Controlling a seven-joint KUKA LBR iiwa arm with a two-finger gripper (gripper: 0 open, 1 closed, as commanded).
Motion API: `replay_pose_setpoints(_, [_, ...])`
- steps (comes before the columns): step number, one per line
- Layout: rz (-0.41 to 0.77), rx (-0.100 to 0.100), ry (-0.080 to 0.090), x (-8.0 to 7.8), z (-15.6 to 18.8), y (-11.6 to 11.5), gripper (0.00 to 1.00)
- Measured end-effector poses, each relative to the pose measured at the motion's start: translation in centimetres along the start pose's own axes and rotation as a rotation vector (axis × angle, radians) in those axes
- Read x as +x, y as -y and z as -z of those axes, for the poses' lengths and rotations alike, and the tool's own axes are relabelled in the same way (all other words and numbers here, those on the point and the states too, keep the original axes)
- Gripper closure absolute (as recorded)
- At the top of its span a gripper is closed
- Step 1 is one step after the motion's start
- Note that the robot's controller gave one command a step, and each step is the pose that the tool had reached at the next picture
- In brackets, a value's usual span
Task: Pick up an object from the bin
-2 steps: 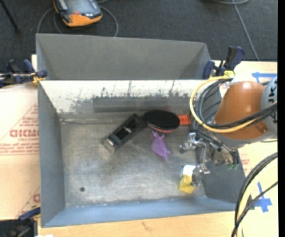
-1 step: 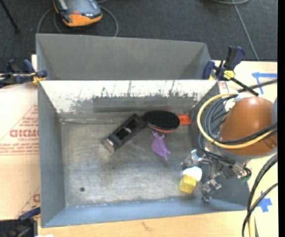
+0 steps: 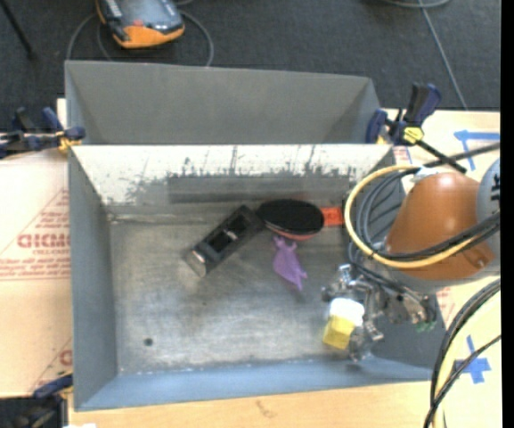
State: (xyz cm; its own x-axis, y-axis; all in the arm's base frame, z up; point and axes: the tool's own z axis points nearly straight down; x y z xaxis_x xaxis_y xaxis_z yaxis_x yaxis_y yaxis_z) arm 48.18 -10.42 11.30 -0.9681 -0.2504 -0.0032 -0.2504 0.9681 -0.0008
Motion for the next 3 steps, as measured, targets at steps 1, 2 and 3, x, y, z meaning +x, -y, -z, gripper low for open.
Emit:
replay_pose_setpoints(1, [0.194, 0.002, 0.002, -0.49, -3.46, 0.97, 0.00])
replay_pose_setpoints(2, [-0.186, 0.003, 0.004, -0.36, -3.99, 0.12, 1.00])
replay_pose_setpoints(3, [-0.186, 0.003, 0.004, -0.36, -3.99, 0.12, 1.00])
